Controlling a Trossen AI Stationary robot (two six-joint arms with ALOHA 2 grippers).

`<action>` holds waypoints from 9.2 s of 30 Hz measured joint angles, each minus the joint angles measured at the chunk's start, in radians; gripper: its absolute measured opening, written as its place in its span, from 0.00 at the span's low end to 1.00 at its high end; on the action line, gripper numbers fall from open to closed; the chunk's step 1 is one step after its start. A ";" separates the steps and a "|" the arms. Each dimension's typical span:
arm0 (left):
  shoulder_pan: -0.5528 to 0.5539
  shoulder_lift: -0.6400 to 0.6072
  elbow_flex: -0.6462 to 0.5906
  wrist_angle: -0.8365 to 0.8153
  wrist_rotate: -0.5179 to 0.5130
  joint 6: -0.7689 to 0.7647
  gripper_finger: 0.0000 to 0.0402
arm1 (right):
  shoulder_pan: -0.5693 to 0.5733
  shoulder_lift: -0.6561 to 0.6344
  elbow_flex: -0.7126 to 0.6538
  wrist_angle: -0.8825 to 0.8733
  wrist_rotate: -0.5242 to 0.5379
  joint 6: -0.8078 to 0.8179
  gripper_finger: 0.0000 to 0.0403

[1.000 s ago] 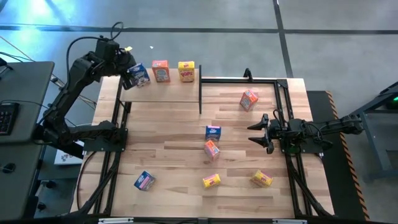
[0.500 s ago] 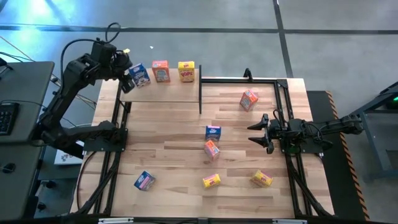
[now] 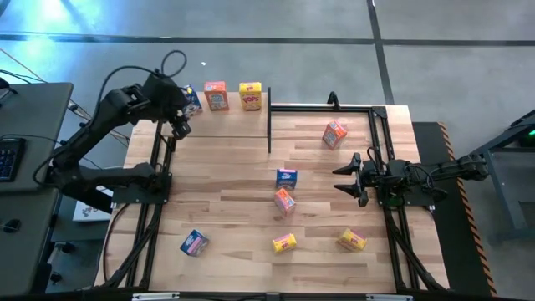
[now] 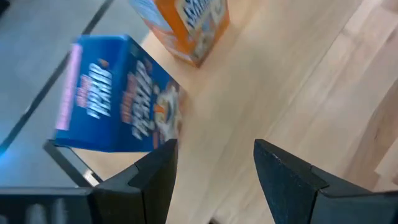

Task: Stack cereal on shelf
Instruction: Put the right blue cereal box on the shelf, then put the left yellow cereal box on the shelf aligned with the other yellow cereal box

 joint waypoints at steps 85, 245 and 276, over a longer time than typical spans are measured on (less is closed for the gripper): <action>-0.002 -0.239 -0.511 0.404 -0.071 -0.210 0.51 | 0.000 0.000 0.000 0.000 0.000 0.000 0.62; -0.671 -0.086 -0.511 0.985 -0.067 -0.346 0.51 | 0.000 0.519 0.608 0.101 -0.228 -0.108 0.75; -0.671 -0.086 -0.511 0.983 -0.072 -0.322 0.51 | 0.263 1.192 0.975 -0.173 -0.125 -0.078 0.75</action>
